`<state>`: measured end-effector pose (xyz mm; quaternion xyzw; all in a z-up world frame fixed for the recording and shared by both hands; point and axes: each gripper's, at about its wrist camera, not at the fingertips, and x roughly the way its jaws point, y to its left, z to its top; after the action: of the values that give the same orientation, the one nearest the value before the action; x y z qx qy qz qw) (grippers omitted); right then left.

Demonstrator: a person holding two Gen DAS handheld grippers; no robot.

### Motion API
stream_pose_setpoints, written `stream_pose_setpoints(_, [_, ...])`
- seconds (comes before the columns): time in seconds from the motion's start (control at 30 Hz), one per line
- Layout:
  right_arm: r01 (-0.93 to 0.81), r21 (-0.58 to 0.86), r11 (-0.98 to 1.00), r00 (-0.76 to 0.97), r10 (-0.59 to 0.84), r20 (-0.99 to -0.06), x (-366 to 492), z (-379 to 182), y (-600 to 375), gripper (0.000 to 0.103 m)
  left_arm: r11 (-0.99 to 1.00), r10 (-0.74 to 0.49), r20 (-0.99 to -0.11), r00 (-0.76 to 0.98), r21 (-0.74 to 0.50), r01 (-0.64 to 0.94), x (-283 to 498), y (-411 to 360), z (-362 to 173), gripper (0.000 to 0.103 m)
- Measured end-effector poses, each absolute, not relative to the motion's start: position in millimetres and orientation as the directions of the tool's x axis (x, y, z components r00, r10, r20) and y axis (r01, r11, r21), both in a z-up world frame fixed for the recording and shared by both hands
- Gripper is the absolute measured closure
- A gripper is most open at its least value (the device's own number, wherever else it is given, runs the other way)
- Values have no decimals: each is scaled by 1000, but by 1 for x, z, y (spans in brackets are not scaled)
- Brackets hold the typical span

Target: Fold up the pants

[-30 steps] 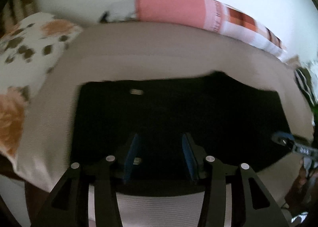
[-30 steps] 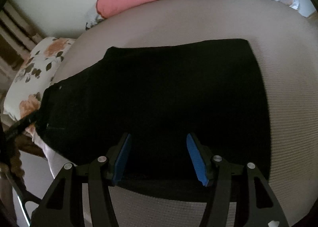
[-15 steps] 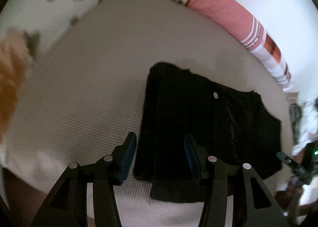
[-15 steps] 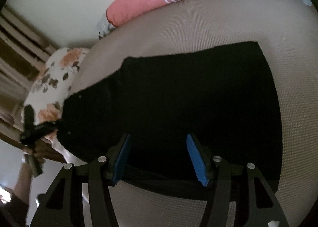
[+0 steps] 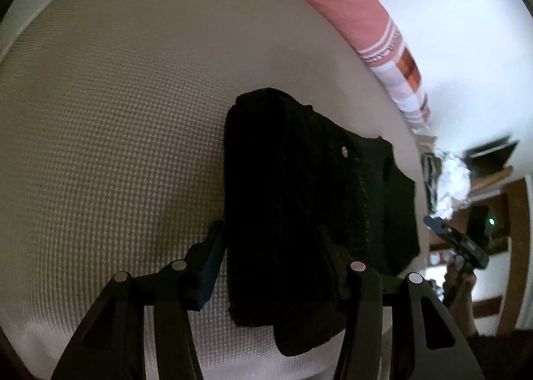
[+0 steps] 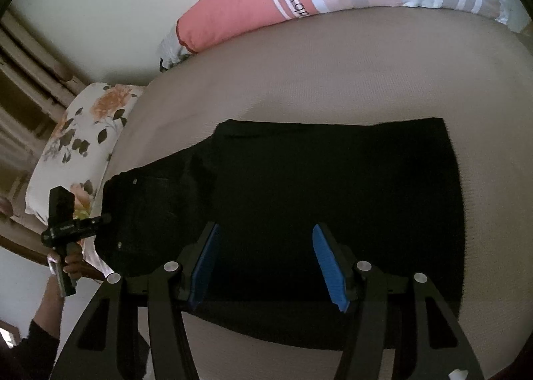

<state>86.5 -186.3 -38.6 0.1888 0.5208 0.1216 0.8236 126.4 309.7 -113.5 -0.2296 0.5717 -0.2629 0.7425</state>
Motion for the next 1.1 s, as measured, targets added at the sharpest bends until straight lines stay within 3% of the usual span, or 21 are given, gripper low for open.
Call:
stream_pose_setpoints(0.27, [-4, 437, 899, 406, 401, -821, 102, -36, -160, 47, 610, -792, -593, 148, -783, 126, 162, 311, -132, 55])
stream_pose_setpoints(0.33, [5, 462, 887, 405, 421, -812, 103, -37, -156, 47, 611, -790, -589, 168, -781, 133, 167, 306, -135, 70])
stream_pose_setpoints(0.43, [3, 480, 877, 414, 435, -800, 103, -34, -150, 47, 607, -790, -576, 210, -784, 134, 166, 300, -138, 78])
stream_pose_setpoints(0.63, [-16, 472, 882, 446, 429, -786, 99, -25, -157, 47, 710, -675, -641, 366, -699, 87, 137, 289, -111, 90])
stream_pose_setpoints(0.8, [-10, 488, 873, 501, 426, -753, 88, -15, -187, 47, 718, -644, -639, 422, -695, 43, 118, 269, -71, 93])
stream_pose_setpoints(1.1, [38, 556, 830, 575, 437, -691, 67, -14, -261, 47, 727, -626, -662, 413, -687, 0, 103, 165, -1, 94])
